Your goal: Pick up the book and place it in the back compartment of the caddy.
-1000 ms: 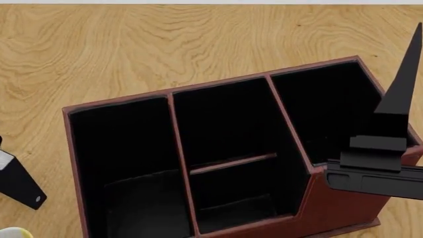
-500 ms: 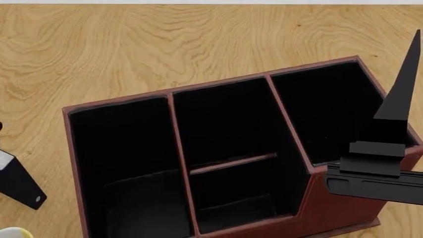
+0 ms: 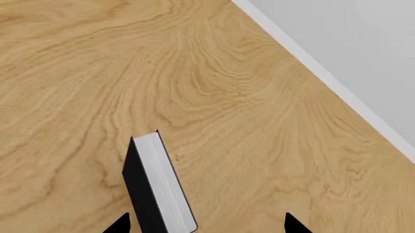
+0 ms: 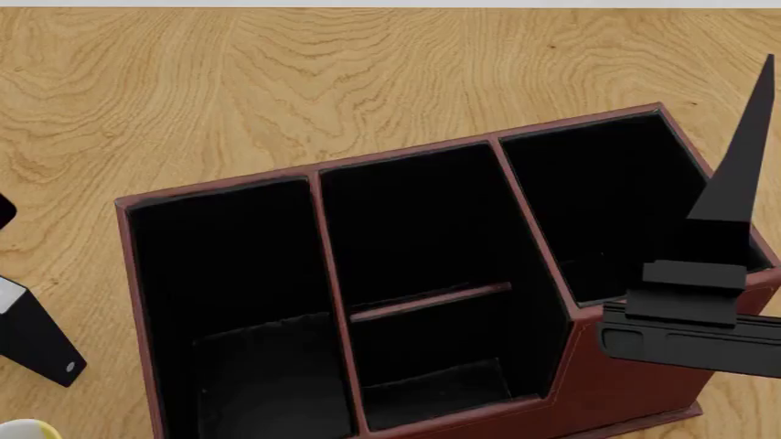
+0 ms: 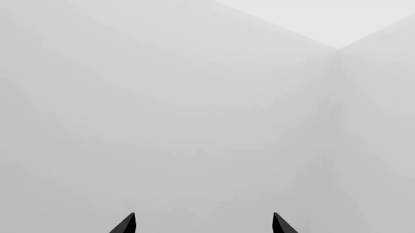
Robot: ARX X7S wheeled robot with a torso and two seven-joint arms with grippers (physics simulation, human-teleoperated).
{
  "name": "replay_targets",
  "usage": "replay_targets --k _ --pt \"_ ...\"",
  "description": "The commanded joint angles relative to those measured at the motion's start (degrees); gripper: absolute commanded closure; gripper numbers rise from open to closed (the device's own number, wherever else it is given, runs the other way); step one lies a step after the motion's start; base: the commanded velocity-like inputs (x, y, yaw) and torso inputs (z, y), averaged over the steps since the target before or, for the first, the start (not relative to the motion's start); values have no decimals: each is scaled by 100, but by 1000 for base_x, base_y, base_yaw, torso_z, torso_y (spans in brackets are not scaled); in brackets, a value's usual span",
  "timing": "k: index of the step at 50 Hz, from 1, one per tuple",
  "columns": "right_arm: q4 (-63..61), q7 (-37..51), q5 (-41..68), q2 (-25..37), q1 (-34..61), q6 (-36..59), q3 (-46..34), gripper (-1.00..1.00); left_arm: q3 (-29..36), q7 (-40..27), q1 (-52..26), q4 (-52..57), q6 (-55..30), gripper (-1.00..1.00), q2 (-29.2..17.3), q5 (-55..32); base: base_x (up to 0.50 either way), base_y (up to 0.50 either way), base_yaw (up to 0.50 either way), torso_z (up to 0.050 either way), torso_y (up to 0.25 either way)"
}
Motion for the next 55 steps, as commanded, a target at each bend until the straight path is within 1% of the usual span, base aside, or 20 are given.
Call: replay_targets --k 1,13,23,40,52,55 --pt "-3 -18 35 -28 41 66 15 -100 180 308 -75 -340 234 -100 -28 449 0 0 0 0 0" --pt "25 -29 34 -70 52 117 9 -100 295 510 -176 -700 430 -100 -59 769 0 0 0 0 0" --pt "38 -40 15 -84 45 131 4 -100 429 784 -238 -1143 728 -100 -95 1199 0 0 0 0 0" --pt "33 -23 16 -49 25 118 -1 -100 515 1014 -290 -1741 1012 -100 -78 1508 0 0 0 0 0" --pt "55 -36 45 -109 65 201 17 -100 679 1265 -314 -2208 1207 -100 -56 1778 0 0 0 0 0" --pt "49 -38 43 -119 70 231 16 -100 807 1352 -373 -2356 1232 -100 -85 1915 0 0 0 0 0"
